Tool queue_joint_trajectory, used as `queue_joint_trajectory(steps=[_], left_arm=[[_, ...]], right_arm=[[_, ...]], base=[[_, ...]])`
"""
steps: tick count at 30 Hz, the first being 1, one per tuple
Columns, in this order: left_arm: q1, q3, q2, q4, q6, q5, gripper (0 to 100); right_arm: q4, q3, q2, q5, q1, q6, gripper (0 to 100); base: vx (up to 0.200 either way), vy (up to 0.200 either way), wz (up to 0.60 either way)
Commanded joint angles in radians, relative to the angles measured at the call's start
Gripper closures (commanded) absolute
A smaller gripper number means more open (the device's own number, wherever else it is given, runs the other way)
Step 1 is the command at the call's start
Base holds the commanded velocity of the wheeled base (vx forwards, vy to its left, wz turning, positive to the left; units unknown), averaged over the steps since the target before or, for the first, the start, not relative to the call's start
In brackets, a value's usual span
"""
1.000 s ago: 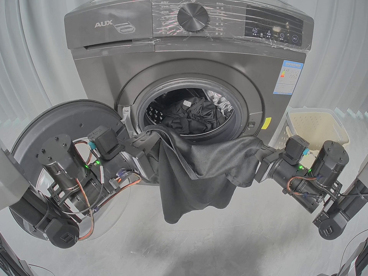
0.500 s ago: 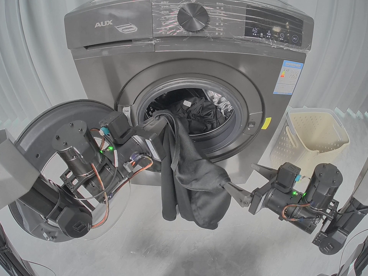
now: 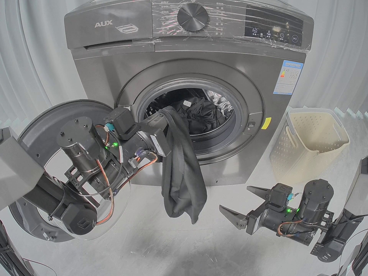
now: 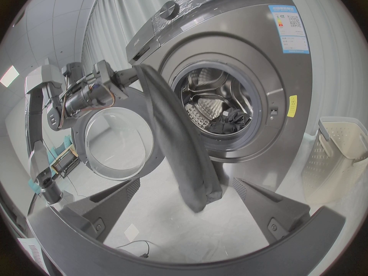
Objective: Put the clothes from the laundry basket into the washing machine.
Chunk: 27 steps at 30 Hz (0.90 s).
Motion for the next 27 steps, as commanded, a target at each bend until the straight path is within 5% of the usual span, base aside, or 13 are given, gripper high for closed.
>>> queue_joint_trajectory(steps=[1,13,27], left_arm=[[0.0,0.0,-0.003,-0.001,0.0,-0.001,100],[-0.004,0.006,-0.008,-0.007,0.0,-0.01,100],[-0.023,0.011,-0.008,-0.001,0.0,-0.01,100]], right_arm=[[-0.002,-0.016,0.058,-0.001,0.004,0.001,0],[-0.001,-0.295,0.244,-0.009,-0.082,-0.015,0],[0.021,-0.507,0.37,0.034,-0.051,-0.03,0]], base=[[0.0,0.0,0.0],[0.0,0.0,0.0],[0.0,0.0,0.0]])
